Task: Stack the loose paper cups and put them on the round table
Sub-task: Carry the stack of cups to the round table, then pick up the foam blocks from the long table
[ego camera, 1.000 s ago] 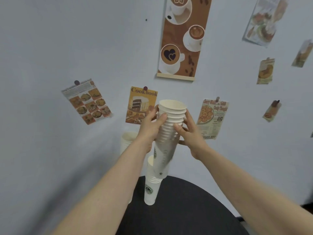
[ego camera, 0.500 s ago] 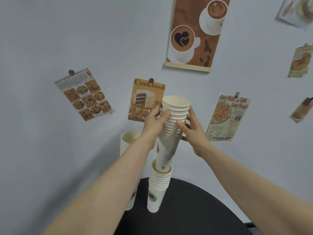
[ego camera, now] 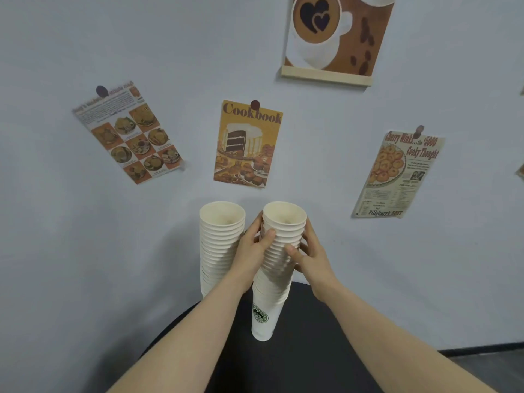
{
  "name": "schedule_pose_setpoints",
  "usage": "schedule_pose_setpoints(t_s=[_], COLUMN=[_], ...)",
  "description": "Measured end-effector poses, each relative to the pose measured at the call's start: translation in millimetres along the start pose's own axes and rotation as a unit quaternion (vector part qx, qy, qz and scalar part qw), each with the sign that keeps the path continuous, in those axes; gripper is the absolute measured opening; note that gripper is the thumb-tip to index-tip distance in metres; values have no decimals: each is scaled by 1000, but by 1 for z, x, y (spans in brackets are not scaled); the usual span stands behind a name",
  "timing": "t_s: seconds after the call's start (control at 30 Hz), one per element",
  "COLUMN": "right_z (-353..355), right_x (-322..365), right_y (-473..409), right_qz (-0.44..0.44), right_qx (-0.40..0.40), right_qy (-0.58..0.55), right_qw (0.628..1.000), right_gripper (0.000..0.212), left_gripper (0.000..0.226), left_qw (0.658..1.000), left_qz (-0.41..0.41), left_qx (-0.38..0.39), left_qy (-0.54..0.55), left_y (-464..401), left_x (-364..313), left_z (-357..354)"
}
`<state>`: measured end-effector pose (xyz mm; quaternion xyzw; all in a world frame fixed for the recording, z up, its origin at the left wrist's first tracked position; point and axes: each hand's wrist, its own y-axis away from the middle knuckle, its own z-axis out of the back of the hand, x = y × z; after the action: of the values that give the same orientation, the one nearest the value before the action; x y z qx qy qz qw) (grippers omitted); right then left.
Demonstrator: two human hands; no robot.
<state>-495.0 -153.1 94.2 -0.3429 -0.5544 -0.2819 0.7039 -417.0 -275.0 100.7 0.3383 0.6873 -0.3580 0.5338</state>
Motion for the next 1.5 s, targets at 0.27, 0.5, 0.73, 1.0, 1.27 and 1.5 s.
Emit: schedule_pose_setpoints(t_s=[0.27, 0.5, 0.73, 1.0, 1.27, 1.5], right_z=[3, 11, 20, -7, -97, -162], right_x=[-11, 5, 27, 80, 123, 153], right_y=[3, 14, 45, 115, 206, 313], right_qz=[0, -32, -141, -159, 62, 185], right_qx=[-1, 28, 0, 331, 450, 583], right_qy=[9, 65, 177, 514, 576, 549], right_qw=[1000, 997, 974, 775, 680, 570], right_gripper=[73, 75, 74, 60, 62, 63], left_gripper=[52, 61, 61, 54, 48, 54], left_qw=[1000, 995, 973, 799, 686, 687], left_qz=[-9, 15, 57, 20, 223, 328], left_qx=[3, 7, 14, 126, 26, -168], left_qy=[-21, -94, -223, -588, -692, -626], left_y=[4, 15, 39, 137, 322, 505], left_x=[12, 9, -7, -73, -127, -144], left_z=[-3, -7, 0, 59, 106, 112])
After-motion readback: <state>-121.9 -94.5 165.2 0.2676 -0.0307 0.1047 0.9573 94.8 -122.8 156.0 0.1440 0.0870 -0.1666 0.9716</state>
